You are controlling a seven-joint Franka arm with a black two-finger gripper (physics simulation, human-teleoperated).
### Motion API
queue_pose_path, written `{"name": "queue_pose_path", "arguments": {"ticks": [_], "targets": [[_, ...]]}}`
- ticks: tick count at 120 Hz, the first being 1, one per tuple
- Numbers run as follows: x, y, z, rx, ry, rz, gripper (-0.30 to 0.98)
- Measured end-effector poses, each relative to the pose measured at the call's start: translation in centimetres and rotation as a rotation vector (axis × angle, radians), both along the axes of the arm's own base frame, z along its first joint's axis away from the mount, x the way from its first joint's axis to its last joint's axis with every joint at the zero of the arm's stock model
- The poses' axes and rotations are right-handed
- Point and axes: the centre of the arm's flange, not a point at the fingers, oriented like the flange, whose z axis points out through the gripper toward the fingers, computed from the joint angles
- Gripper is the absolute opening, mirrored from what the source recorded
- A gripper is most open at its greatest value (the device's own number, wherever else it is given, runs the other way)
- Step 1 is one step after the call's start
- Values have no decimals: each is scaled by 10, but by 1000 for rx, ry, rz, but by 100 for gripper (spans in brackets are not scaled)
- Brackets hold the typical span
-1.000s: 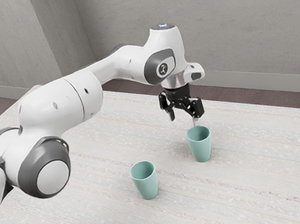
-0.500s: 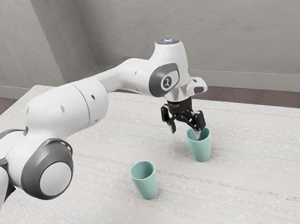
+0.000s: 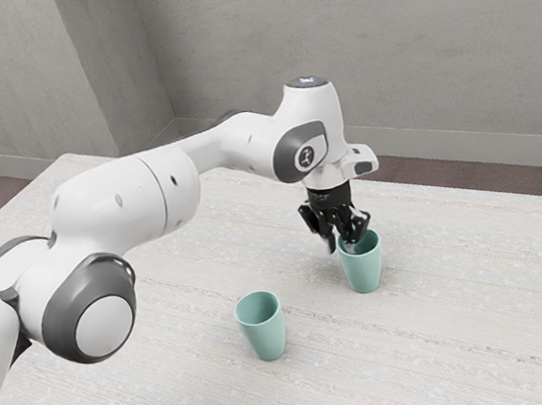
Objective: Place the right cup onto the left cup
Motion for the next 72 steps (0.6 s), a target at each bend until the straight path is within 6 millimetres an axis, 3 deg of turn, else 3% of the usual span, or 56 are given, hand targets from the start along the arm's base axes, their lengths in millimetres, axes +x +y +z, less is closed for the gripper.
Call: {"name": "queue_pose_path", "arguments": {"ticks": [26,63,72], "targets": [[-1,-4,0,0,-1,9,-3],[-1,-4,2,2,-4,24,-9],[-1,-4,12,2,-15,26,-9]]}}
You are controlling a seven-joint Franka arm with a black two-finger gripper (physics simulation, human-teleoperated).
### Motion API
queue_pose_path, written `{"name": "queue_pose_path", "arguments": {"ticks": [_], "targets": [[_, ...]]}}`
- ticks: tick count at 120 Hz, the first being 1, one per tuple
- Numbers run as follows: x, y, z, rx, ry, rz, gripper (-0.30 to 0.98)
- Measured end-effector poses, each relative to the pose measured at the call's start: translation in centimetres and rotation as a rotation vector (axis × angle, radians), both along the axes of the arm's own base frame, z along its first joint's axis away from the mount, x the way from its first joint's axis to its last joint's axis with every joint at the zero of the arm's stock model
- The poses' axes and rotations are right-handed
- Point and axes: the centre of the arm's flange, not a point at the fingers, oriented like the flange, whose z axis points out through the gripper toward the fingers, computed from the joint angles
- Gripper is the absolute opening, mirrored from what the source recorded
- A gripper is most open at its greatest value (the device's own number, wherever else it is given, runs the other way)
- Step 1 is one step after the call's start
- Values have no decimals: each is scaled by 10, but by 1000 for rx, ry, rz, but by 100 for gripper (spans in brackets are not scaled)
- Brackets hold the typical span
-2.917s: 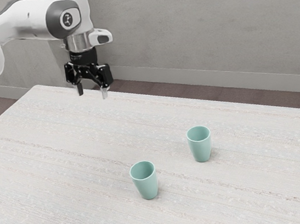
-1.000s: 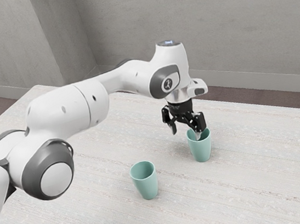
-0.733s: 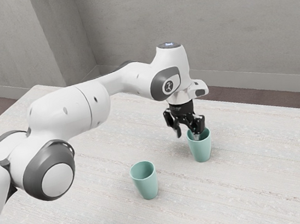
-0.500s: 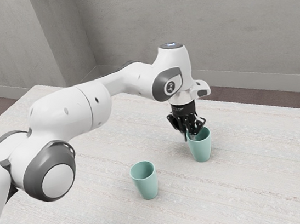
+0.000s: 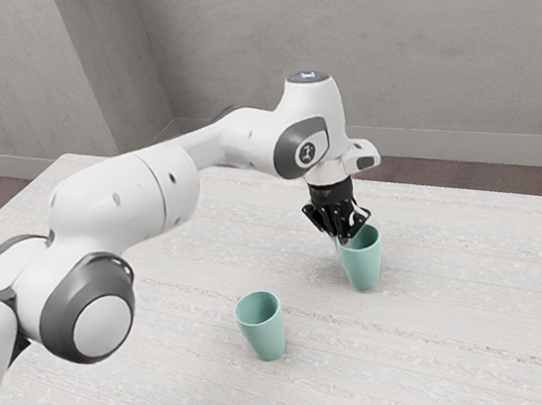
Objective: Place the right cup onto the left cup
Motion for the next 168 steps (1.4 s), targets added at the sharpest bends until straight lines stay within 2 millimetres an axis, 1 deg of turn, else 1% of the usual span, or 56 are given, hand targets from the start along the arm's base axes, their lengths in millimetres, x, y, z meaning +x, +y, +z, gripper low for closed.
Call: {"name": "queue_pose_path", "arguments": {"ticks": [13,26,38,49,62,73,86,95,108,116,133,141,156,168], "targets": [[-1,4,25,2,-24,5,-10],[-7,14,46,9,-26,15,-10],[-17,41,60,14,-5,48,-10],[-31,57,81,19,-1,66,-10],[-45,80,100,23,3,94,-10],[-56,94,115,26,1,112,-10],[-70,105,128,29,0,126,-10],[-79,111,130,32,7,134,-10],[-94,118,119,39,32,143,-10],[-105,120,117,43,37,147,-10],[-136,124,127,50,29,157,-10],[-148,125,130,52,23,161,-10],[-162,124,128,57,21,168,-10],[-174,122,130,58,11,173,-10]]}}
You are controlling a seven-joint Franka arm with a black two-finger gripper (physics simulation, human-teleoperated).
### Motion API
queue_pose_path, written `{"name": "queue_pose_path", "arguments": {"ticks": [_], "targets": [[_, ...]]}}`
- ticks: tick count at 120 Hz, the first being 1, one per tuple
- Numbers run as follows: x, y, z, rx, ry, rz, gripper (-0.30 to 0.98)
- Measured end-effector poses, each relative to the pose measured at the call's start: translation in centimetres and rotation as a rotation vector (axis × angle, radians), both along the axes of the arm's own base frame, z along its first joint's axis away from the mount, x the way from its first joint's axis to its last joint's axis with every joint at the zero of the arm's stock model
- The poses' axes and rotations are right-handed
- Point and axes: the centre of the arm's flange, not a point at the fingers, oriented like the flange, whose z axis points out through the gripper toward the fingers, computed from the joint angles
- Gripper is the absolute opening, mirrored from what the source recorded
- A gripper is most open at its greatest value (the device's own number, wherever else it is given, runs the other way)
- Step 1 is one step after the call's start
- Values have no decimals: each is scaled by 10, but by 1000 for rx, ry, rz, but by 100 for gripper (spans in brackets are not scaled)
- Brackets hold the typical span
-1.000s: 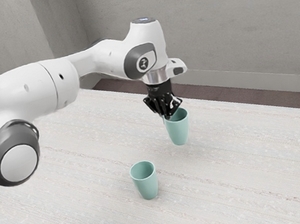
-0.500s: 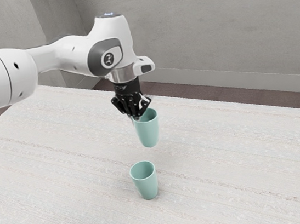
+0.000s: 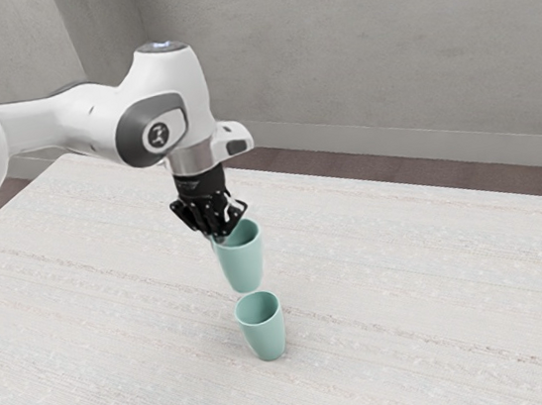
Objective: Place the right cup onto the left cup
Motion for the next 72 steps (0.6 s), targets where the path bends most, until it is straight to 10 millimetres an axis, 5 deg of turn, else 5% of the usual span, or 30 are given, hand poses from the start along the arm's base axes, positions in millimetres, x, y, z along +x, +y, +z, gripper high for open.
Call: {"name": "queue_pose_path", "arguments": {"ticks": [28,72], "targets": [[-25,-11,5,3,-27,4,-10],[-22,-29,-7,-5,-64,14,-10]]}}
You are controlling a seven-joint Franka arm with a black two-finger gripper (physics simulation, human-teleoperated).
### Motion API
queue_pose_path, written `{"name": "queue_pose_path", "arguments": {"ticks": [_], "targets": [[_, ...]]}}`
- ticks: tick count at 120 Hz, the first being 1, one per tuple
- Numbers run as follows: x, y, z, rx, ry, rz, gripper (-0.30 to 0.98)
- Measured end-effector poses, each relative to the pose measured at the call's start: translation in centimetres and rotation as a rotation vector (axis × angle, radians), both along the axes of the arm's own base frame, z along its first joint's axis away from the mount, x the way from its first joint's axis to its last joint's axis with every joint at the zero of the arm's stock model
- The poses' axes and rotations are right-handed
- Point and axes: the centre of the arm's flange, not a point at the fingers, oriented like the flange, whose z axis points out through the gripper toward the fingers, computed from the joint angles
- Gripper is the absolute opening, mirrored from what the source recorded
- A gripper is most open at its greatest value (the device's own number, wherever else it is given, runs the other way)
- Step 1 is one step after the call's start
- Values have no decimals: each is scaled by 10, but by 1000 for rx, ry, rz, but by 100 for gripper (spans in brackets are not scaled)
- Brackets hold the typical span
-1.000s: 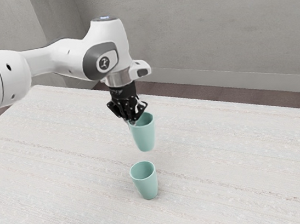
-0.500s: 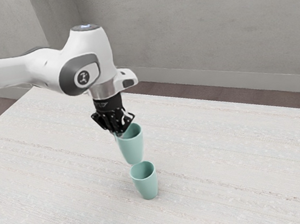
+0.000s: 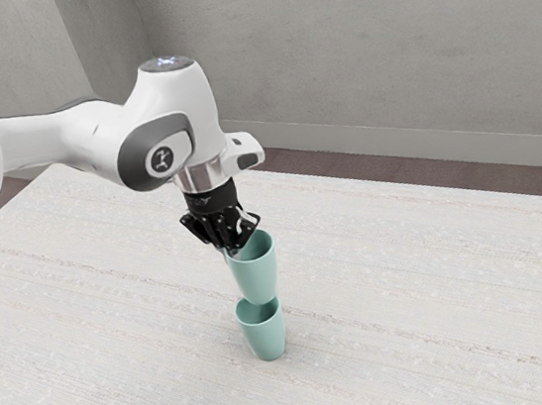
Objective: Place the right cup onto the left cup
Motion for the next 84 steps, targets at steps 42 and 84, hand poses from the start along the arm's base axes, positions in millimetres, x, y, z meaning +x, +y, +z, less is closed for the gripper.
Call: {"name": "queue_pose_path", "arguments": {"ticks": [42,84], "targets": [[12,14,-28,0,28,53,-10],[9,13,-39,-2,44,67,-9]]}}
